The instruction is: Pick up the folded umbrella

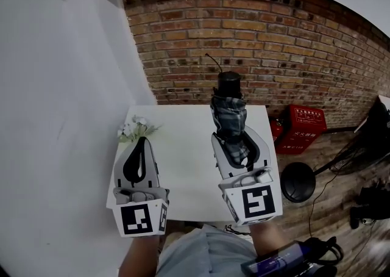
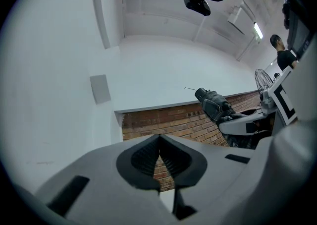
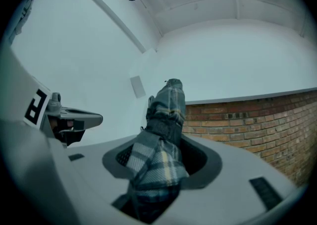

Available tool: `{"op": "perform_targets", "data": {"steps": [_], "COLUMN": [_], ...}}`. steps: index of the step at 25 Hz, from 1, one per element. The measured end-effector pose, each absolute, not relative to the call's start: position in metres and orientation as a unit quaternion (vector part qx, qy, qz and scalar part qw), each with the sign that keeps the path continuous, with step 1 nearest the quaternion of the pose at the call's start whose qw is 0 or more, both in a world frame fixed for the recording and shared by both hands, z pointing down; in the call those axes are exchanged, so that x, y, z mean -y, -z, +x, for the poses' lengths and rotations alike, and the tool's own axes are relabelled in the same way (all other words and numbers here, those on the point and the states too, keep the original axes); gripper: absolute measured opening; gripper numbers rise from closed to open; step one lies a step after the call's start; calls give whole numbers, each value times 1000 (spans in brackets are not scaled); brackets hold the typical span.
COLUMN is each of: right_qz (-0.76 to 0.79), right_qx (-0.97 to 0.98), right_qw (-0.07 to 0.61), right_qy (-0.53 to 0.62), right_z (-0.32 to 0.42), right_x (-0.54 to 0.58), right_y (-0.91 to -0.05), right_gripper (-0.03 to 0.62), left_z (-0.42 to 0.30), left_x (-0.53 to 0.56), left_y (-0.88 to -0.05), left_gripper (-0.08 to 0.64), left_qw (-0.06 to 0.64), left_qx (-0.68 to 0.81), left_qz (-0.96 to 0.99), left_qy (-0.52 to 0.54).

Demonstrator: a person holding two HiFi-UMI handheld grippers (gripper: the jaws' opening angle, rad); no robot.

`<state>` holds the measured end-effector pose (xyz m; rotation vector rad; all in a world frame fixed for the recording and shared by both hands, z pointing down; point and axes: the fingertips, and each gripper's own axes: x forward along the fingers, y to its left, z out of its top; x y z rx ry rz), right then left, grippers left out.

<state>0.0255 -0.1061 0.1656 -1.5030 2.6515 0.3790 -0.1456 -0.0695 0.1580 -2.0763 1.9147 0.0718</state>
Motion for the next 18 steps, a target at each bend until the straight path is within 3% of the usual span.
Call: {"op": "perform_targets", "data": {"steps": [18], "right_qz": [-488], "right_qx": [-862], "right_qw": [45], "right_qy": [-127], "right_z": [31], "right_x": [107], "right_y": [-163], "right_gripper": [207], "left_z": [-141], "left_x": [74], "left_y": [-158], "left_gripper": [6], "left_qw": [162], "left_qx": [-668], "left_qz": [-726], "left_qy": [-27]}}
